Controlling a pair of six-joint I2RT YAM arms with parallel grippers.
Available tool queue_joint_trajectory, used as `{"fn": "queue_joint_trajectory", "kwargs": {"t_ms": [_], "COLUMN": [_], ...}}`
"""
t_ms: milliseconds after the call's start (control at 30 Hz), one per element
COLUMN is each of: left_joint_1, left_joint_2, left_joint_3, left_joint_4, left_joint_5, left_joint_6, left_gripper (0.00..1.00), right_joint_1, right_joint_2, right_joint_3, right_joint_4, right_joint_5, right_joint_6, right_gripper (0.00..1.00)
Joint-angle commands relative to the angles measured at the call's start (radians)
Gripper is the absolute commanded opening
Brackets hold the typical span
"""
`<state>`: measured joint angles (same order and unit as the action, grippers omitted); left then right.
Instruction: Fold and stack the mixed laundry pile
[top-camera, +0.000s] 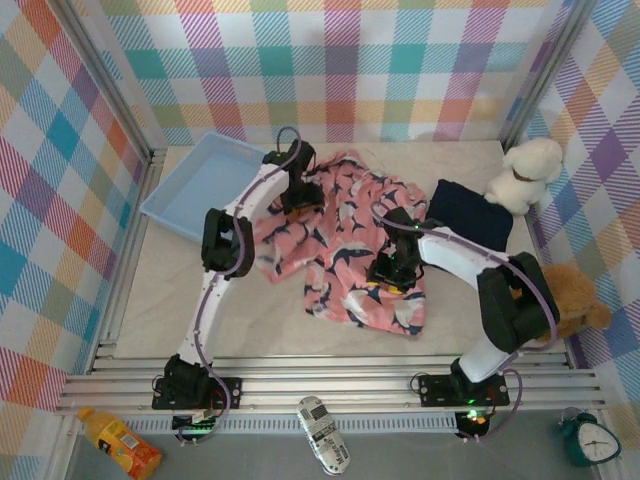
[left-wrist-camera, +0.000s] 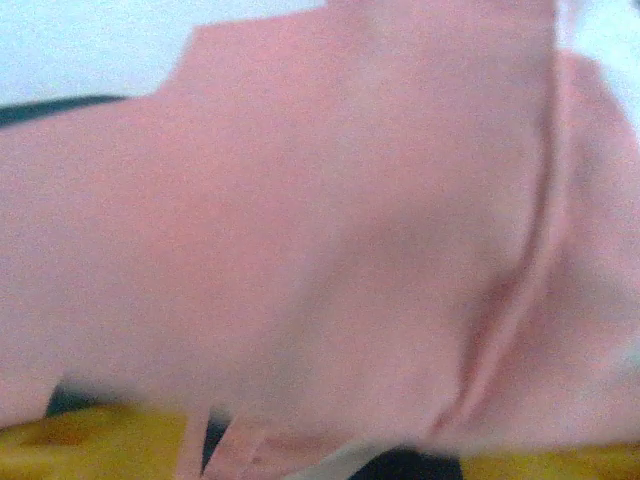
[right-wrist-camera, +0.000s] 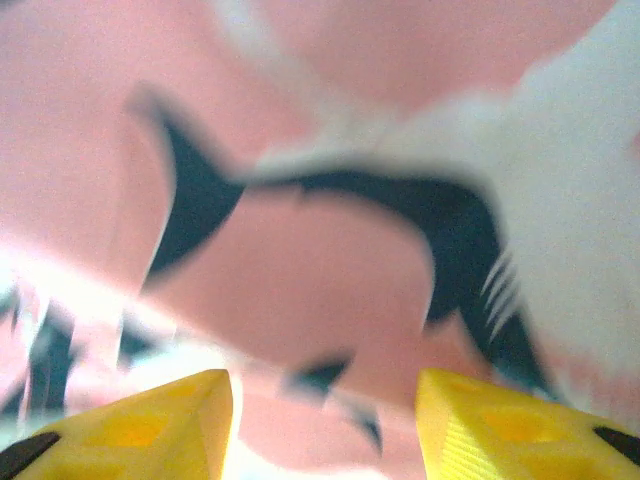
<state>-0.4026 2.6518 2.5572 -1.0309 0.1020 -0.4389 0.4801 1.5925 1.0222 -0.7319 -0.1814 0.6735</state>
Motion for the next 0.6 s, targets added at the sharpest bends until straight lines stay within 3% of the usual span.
{"fn": "queue_joint_trajectory", "kwargs": {"t_ms": [0, 100, 267, 433, 567], "left_joint_1": [0.002, 0.005, -0.006, -0.070, -0.093], "left_joint_2": [0.050, -0.098, -0.414, -0.618, -0.607], "left_joint_3": [0.235, 0.071, -0.355, -0.691, -0.847], "left_joint_4": [-0.181, -0.125, 0.017, 0.196, 0.320], "left_joint_5": [0.065, 0.091, 0.200, 0.264, 0.251], "left_joint_6": [0.075, 0.075, 0.043, -0.042, -0.115], "left_gripper": [0.81, 0.88, 0.85, 0.67, 0.46], "right_joint_1": [-0.016, -0.085, -0.193, -0.242, -0.253], "right_joint_2": [-0.050, 0.019, 0.278, 0.556, 0.674], "right_joint_3": [0.128, 0.274, 0.518, 0.808, 0.898], "right_joint_4": [-0.010, -0.015, -0.005, -0.124, -0.180], "right_joint_5": [-0.009, 0.048, 0.090, 0.208, 0.292], "right_joint_6": [-0.002, -0.072, -0.172, -0.232, -0.268], "right_gripper": [0.55, 0.56, 0.47, 0.32, 0.26]}}
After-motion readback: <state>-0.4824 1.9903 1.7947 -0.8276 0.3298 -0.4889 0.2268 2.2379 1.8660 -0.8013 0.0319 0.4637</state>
